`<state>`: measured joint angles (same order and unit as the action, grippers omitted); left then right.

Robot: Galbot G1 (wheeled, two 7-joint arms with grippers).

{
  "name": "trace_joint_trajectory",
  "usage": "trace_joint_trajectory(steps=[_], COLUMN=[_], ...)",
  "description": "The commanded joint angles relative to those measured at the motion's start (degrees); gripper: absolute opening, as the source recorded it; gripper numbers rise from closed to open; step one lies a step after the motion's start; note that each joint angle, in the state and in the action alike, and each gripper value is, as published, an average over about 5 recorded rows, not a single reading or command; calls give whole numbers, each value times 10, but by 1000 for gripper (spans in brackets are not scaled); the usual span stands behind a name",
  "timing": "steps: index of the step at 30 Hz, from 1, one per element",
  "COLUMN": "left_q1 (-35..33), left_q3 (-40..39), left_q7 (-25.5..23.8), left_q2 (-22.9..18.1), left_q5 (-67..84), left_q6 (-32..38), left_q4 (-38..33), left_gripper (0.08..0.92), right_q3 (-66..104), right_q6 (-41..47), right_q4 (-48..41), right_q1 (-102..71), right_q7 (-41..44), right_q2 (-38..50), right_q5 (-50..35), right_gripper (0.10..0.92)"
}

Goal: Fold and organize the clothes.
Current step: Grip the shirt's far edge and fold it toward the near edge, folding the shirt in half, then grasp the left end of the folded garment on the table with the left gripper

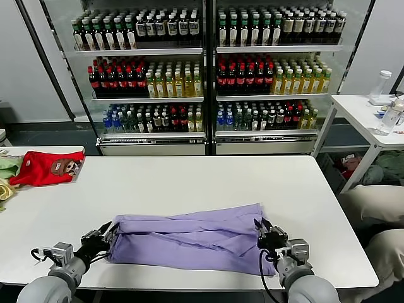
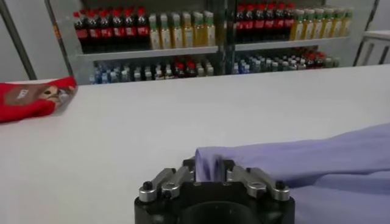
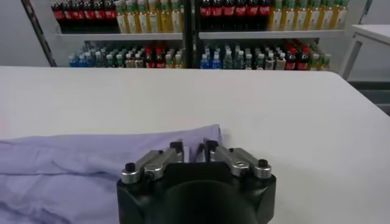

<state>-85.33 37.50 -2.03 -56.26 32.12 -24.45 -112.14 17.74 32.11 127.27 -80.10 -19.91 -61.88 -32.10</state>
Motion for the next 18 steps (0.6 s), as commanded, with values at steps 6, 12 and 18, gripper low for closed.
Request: trace_joint_trajectory(steps=[6, 12, 18], left_q1=[9, 16, 29], left_q3=[-27, -38, -45], left_q7=[137, 153, 160], left_q2=[-70, -73, -84], left_q5=[43, 51, 53], left_q6=[-41, -54, -53], left_q4=[-28, -3, 8], left_gripper=[638, 788, 821], right_q3=[32, 29, 20], right_q6=[9, 9, 6], right_q4=[68, 67, 59], right_q1=[-78, -86, -90], right_q7=[5, 10, 13], right_q2=[-17, -24, -22], right_q5=[34, 52, 73], right_gripper=[639, 793, 822])
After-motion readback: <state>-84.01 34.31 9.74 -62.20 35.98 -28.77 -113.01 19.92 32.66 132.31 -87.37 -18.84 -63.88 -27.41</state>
